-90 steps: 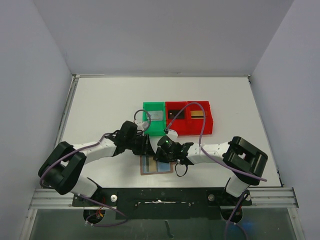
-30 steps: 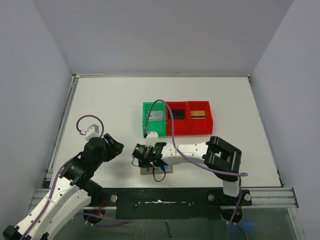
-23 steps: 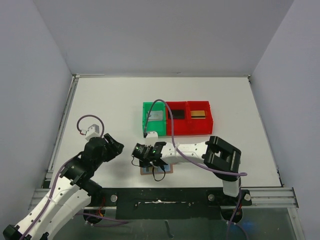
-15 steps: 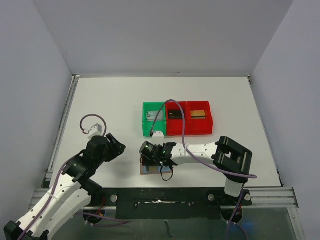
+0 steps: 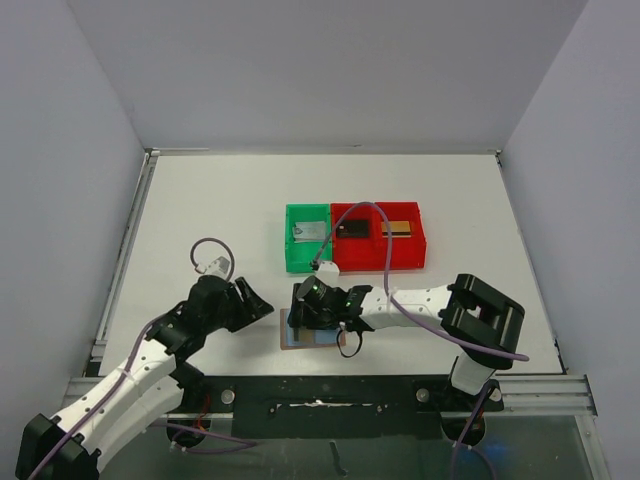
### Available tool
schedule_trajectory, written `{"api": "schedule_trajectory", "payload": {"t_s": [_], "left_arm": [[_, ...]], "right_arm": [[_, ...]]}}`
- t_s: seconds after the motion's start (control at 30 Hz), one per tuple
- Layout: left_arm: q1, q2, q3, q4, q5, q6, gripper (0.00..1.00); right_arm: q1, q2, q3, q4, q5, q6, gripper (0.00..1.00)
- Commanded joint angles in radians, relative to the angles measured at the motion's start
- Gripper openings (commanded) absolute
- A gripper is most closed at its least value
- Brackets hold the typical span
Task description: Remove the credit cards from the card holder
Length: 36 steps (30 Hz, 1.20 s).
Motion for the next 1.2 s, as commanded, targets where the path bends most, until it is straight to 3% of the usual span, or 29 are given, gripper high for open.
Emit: {"api": "schedule_trajectory", "payload": {"t_s": [0.0, 0.17, 0.33, 0.53, 0.73, 1.0, 1.17], "left_arm": [[0.005, 0.025, -0.05, 0.221, 0.177, -0.038, 0.5], [-0.007, 0.104, -0.095, 0.307, 0.284, -0.05, 0.42], [-0.057, 0.16, -0.13, 0.294, 0.286, -0.049, 0.36], [-0.155, 0.143, -0.215, 0.5, 0.272, -0.153, 0.37], [-0.172, 0.204, -0.22, 0.54, 0.246, -0.154, 0.37], [-0.173, 0.228, -0.218, 0.526, 0.173, -0.171, 0.37], [-0.175, 0.216, -0.181, 0.396, 0.088, -0.159, 0.37]], "right_arm": [[-0.003, 0.055, -0.048, 0.033, -0.052, 0.03, 0.58], [-0.018, 0.051, -0.08, 0.072, -0.079, 0.044, 0.58], [-0.03, 0.041, -0.113, 0.115, -0.093, 0.049, 0.58], [-0.04, 0.036, -0.148, 0.178, -0.13, 0.056, 0.57], [-0.045, 0.016, -0.181, 0.225, -0.141, 0.059, 0.57], [-0.052, 0.011, -0.202, 0.252, -0.164, 0.061, 0.57], [-0.061, -0.008, -0.221, 0.28, -0.176, 0.066, 0.57]]}}
